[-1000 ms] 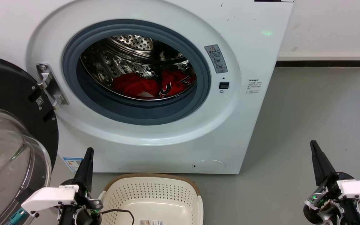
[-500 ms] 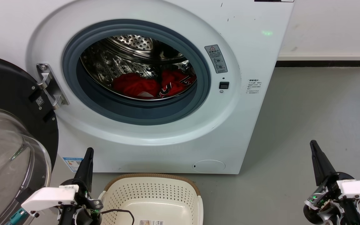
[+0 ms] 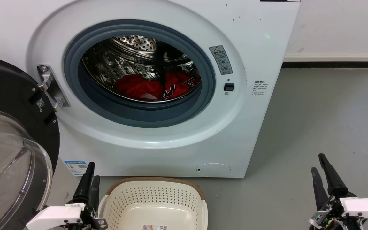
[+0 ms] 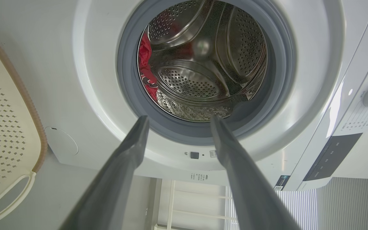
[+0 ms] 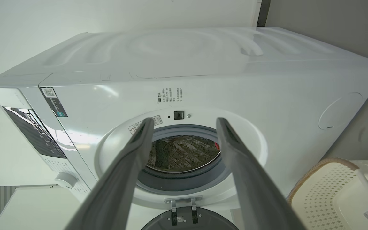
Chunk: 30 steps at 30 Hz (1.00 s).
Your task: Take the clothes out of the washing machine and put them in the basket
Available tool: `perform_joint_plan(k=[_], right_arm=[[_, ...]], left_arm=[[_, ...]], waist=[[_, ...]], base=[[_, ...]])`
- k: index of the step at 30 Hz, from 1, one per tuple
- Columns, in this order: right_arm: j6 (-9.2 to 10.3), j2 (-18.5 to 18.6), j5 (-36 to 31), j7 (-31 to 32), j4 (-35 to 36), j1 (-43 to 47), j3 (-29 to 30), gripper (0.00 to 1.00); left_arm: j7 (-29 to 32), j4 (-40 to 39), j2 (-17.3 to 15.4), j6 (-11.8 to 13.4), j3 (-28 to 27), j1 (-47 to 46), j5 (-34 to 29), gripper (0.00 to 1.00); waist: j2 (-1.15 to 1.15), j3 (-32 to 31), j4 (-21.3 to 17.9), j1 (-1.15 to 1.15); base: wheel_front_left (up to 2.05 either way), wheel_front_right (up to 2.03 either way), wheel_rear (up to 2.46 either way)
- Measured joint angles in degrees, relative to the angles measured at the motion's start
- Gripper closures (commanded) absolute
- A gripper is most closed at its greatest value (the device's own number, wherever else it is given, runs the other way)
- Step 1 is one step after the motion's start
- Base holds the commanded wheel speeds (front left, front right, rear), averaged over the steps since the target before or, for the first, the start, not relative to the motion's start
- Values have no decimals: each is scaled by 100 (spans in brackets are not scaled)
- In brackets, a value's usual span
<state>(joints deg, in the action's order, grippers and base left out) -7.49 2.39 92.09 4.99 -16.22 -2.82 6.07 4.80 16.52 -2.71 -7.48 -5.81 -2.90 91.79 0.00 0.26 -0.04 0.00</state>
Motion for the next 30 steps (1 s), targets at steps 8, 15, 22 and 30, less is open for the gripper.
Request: perform_joint_plan(k=[8,15,22,30], right_arm=[[0,0,-231,-220,86,19,94,0],[0,0,-848,-400,142,19,257,0],[0,2,-1881,-555,399,7,326,0],[0,5,-3397,-725,998,-16,165,0]], left_arm=[[-209,-37,1,0,-43,23,-297,0],[-387,-46,-1,0,-256,23,-720,0],[-552,-207,-1,98,-614,7,-1563,0],[-721,-926,-2,505,-526,4,-2828,0]], waist=[[0,6,-4,0],[0,12,-6,0],[0,28,-4,0],[0,54,-1,0]], base=[[0,0,0],[0,0,0],[0,0,0],[0,0,0]])
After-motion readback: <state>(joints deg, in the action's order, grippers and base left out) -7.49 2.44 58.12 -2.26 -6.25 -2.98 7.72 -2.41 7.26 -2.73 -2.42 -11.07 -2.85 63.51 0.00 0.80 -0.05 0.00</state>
